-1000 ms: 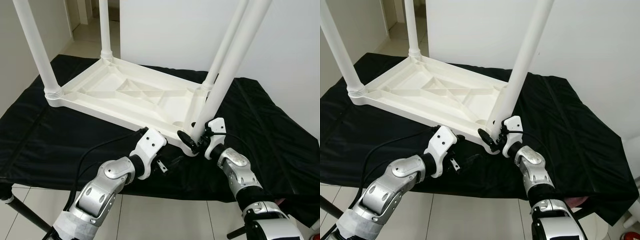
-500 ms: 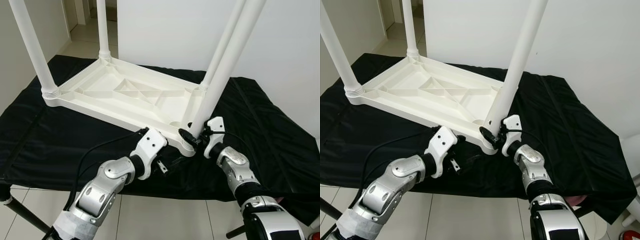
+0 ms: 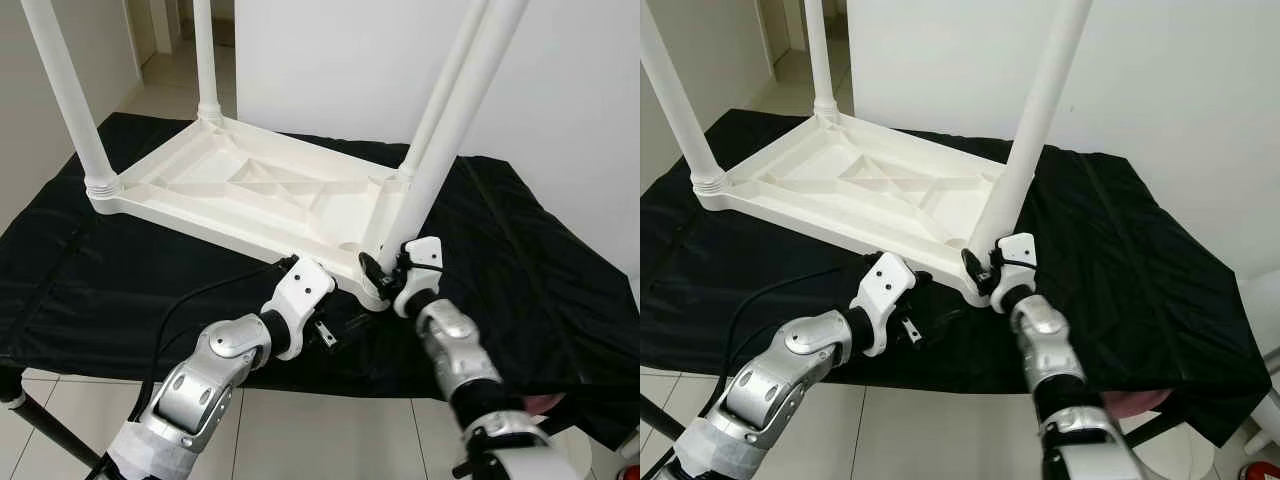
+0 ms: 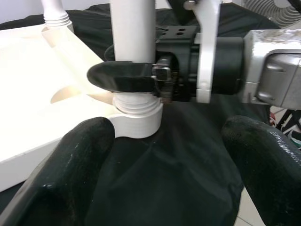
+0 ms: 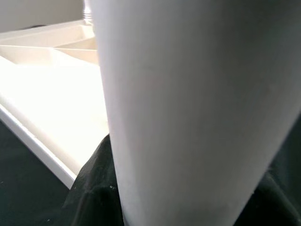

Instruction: Building children table

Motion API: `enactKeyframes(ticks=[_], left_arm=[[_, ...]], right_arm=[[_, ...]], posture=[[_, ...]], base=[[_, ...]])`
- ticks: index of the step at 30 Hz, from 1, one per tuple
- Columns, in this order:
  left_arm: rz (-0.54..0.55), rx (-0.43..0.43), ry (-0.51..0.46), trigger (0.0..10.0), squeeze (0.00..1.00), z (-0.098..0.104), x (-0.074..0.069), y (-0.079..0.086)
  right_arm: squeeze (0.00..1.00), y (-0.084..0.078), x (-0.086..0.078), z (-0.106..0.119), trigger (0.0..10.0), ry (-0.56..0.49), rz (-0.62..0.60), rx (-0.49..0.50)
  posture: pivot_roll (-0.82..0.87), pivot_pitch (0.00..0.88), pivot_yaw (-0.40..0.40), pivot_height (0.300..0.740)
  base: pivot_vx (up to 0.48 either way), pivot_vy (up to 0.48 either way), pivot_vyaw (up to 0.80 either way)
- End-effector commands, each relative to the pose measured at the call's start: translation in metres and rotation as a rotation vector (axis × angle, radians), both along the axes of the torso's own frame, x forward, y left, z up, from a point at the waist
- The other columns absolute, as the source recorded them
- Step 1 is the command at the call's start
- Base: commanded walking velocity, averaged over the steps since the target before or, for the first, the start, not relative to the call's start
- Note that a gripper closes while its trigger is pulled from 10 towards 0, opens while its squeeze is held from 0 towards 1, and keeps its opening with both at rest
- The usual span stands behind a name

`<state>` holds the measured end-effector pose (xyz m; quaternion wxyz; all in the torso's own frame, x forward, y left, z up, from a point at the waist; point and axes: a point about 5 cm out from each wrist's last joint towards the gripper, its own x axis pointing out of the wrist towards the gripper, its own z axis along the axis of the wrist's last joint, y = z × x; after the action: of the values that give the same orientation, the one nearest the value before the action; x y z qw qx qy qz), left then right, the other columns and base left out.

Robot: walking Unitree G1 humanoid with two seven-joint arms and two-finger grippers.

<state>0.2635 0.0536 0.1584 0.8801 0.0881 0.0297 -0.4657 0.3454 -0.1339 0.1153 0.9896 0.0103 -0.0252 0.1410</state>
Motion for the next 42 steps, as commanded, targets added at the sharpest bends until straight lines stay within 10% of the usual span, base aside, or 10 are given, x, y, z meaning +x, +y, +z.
enactKeyframes(ticks=[1,17,18,33,34,42], left_arm=[[-0.021,0.005,0.013,10.0,0.0,-0.002,-0.002,-0.002],[-0.001,0.001,0.025,10.0,0.0,-0.003,-0.002,0.0],[0.001,0.001,0.025,10.0,0.0,-0.003,-0.002,0.0],[-0.003,0.012,0.02,10.0,0.0,-0.003,-0.002,0.002],[-0.003,0.012,0.02,10.0,0.0,-0.003,-0.002,0.002],[0.006,0.015,-0.017,10.0,0.0,0.002,0.003,0.004]], right_arm=[[0.0,-0.005,-0.004,-0.013,10.0,0.078,-0.133,0.009],[0.0,0.016,-0.013,-0.013,10.0,0.102,-0.32,0.039],[1.0,0.015,-0.014,-0.013,10.0,0.1,-0.321,0.041],[1.0,-0.01,-0.028,-0.012,10.0,0.036,-0.324,0.036],[0.0,-0.011,-0.029,-0.012,10.0,0.027,-0.315,0.028],[0.0,-0.003,-0.03,-0.009,10.0,0.004,-0.216,0.027]], posture=[[0.08,0.0,-0.11,0.74],[0.09,0.0,-0.132,0.74],[0.1,0.0,-0.131,0.74],[0.09,0.0,-0.121,0.74],[0.09,0.0,-0.121,0.74],[0.08,0.0,-0.107,0.74]], base=[[0.0,0.0,0.0],[0.0,0.0,0.0],[0.0,0.0,0.0],[0.0,0.0,0.0],[0.0,0.0,0.0],[0.0,0.0,0.0]])
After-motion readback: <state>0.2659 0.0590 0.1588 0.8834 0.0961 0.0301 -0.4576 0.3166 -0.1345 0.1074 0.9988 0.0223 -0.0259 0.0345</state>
